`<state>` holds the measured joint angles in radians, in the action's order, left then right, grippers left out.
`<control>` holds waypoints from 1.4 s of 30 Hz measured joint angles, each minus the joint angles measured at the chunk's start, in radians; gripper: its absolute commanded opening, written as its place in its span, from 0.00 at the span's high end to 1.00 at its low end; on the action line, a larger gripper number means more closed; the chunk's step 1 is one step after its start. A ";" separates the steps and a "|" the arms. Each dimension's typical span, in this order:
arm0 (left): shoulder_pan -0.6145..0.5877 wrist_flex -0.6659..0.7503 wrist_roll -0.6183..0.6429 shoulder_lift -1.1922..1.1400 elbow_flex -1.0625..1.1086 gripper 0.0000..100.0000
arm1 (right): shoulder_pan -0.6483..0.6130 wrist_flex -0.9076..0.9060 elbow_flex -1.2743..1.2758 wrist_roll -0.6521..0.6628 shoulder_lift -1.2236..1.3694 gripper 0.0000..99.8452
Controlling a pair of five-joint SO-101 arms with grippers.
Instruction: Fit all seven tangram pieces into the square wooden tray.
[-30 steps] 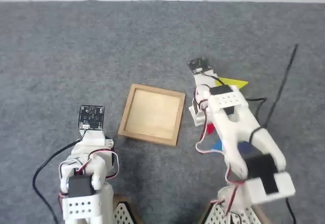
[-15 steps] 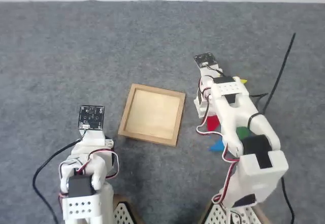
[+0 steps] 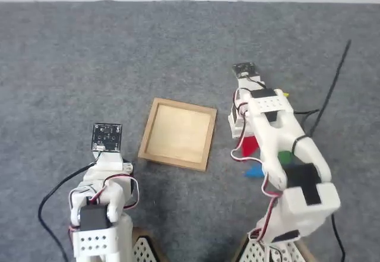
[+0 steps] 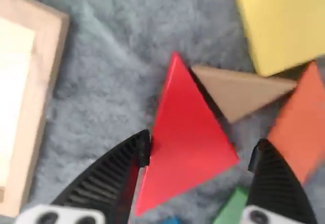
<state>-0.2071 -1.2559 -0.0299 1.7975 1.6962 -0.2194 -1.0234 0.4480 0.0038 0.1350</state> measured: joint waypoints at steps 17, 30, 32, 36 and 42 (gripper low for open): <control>0.000 0.000 0.000 0.000 0.000 0.98 | 0.026 0.015 0.031 -0.012 0.058 0.70; 0.000 0.000 0.000 0.000 0.000 0.98 | 0.037 0.014 0.025 0.021 0.060 0.79; 0.000 0.000 0.000 0.000 0.000 0.98 | 0.037 0.014 0.025 0.023 0.049 0.79; 0.000 0.000 0.000 0.000 0.000 0.98 | 0.031 0.015 0.043 0.023 -0.017 0.77; 0.000 0.000 0.000 0.000 0.000 0.98 | 0.031 0.015 0.043 0.064 -0.092 0.65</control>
<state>-0.2071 -1.2559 -0.0299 1.7975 1.6962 -0.1887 -1.0081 0.4910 0.0683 0.0430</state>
